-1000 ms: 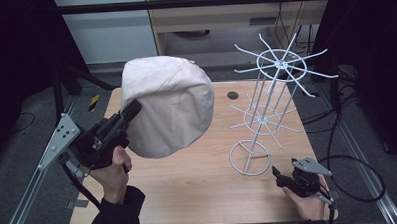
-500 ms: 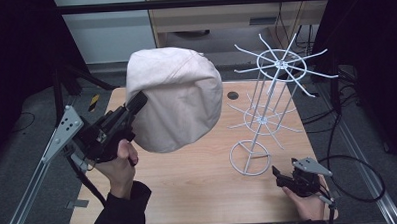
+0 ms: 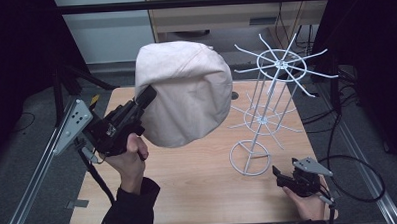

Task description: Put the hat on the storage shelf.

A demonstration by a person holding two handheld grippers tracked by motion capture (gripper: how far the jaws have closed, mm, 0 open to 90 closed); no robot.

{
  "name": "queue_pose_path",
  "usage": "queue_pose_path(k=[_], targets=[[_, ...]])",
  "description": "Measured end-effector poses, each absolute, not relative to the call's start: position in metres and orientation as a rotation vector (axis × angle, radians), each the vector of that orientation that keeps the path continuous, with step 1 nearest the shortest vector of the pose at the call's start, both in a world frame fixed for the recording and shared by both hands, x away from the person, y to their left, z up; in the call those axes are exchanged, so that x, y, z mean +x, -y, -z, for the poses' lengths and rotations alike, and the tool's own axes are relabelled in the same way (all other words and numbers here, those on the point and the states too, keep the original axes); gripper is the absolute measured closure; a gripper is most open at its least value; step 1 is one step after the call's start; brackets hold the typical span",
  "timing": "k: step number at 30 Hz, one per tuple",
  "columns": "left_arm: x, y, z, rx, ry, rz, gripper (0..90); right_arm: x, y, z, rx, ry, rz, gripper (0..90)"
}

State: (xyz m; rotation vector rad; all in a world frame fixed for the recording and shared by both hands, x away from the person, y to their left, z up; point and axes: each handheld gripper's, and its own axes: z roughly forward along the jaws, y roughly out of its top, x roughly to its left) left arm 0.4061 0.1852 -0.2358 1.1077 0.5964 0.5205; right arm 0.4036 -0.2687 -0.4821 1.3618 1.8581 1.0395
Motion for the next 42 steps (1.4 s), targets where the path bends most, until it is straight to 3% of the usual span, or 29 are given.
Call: queue_pose_path(k=[42], targets=[[0.434,-0.131,0.227,1.153,-0.555,-0.464,88.6,0.403,0.269,0.482,1.361,-1.857,-1.056,24.7]])
